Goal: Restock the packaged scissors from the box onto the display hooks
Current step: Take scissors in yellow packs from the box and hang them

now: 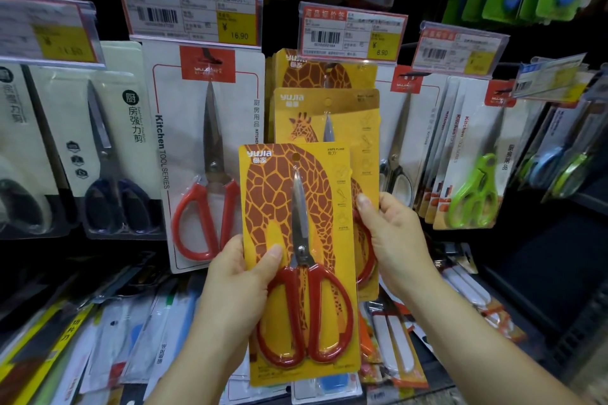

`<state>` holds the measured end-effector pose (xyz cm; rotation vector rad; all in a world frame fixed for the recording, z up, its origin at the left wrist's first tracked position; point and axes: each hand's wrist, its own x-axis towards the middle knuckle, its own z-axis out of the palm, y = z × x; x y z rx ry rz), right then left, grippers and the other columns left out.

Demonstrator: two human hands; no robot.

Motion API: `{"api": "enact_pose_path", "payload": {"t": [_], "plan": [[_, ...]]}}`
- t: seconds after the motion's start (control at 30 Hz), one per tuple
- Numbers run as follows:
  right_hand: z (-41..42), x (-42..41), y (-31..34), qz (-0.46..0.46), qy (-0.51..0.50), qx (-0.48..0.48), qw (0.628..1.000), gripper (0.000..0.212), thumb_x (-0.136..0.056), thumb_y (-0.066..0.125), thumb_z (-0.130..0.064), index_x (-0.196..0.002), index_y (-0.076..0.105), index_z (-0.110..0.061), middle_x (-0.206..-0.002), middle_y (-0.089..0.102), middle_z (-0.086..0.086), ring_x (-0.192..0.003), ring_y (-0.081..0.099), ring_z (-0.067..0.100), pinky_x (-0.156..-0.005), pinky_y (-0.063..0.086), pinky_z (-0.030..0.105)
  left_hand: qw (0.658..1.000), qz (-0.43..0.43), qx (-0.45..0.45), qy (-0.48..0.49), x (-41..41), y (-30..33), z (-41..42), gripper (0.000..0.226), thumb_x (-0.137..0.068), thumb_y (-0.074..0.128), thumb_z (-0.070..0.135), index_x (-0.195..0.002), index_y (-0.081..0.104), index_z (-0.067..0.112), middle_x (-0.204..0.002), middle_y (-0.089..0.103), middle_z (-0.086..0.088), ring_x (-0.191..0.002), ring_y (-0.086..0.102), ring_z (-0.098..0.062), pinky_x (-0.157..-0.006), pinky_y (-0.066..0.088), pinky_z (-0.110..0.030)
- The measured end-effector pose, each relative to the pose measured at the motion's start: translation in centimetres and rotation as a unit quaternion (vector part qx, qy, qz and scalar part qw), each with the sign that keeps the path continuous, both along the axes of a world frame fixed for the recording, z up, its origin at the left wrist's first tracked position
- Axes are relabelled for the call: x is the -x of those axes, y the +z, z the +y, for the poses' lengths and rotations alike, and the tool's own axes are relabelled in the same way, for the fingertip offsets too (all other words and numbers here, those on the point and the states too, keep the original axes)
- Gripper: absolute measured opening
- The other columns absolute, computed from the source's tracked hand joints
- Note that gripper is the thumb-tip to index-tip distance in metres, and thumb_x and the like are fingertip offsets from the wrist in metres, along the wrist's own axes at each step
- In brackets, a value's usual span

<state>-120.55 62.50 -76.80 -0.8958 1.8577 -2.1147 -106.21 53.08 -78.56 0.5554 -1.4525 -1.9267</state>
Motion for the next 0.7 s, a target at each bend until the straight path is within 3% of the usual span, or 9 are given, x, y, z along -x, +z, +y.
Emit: {"api": "enact_pose_path", "payload": {"t": [0.17, 0.33, 0.43, 0.6, 0.7], "plan": [[0.1, 0.1, 0.2, 0.012, -0.012, -0.001, 1.000, 0.019, -0.095, 0.050, -0.024, -0.083, 0.059, -0.013, -0.073, 0.071, 0.005, -0.067, 0.068, 0.018, -0.069, 0.057, 0.040, 1.000, 0.002, 0.007, 0.001, 0.0, 0.1, 0.1, 0.010, -0.091, 0.054, 0.008, -0.098, 0.061, 0.011, -0.066, 0.072, 0.000, -0.057, 0.069, -0.014, -0.046, 0.053, -0.024], [0.2, 0.0, 0.6, 0.028, -0.024, 0.007, 0.999, 0.018, -0.095, 0.049, -0.025, -0.085, 0.058, -0.013, -0.081, 0.071, 0.011, -0.073, 0.069, 0.023, -0.071, 0.057, 0.042, 1.000, -0.002, 0.018, 0.013, 0.2, 0.2, 0.1, 0.011, -0.091, 0.055, 0.010, -0.098, 0.063, 0.014, -0.073, 0.074, -0.001, -0.065, 0.071, -0.016, -0.053, 0.057, -0.028], [-0.4, 0.3, 1.6, 0.017, -0.036, 0.037, 0.999, 0.016, -0.095, 0.050, -0.023, -0.084, 0.059, -0.015, -0.075, 0.072, 0.004, -0.068, 0.069, 0.018, -0.068, 0.058, 0.038, 0.999, -0.003, 0.034, 0.030, 0.3, 0.2, 0.1, 0.013, -0.091, 0.055, 0.012, -0.100, 0.063, 0.017, -0.077, 0.075, 0.000, -0.071, 0.072, -0.017, -0.057, 0.058, -0.030], [-1.5, 0.9, 3.7, 0.007, -0.058, 0.061, 0.996, 0.018, -0.096, 0.050, -0.024, -0.082, 0.060, -0.017, -0.087, 0.071, 0.015, -0.085, 0.069, 0.032, -0.078, 0.056, 0.051, 0.999, -0.002, 0.032, 0.031, 0.5, 0.1, 0.2, 0.013, -0.092, 0.055, 0.013, -0.100, 0.063, 0.017, -0.076, 0.074, 0.001, -0.068, 0.072, -0.015, -0.053, 0.056, -0.026], [-2.0, 0.8, 4.0, 0.015, -0.055, 0.051, 0.997, 0.018, -0.095, 0.050, -0.024, -0.082, 0.060, -0.016, -0.083, 0.070, 0.010, -0.080, 0.069, 0.027, -0.077, 0.057, 0.047, 0.999, -0.003, 0.028, 0.042, 0.5, 0.0, 0.1, 0.012, -0.091, 0.055, 0.012, -0.098, 0.063, 0.018, -0.081, 0.075, -0.003, -0.075, 0.072, -0.021, -0.062, 0.059, -0.035]]}}
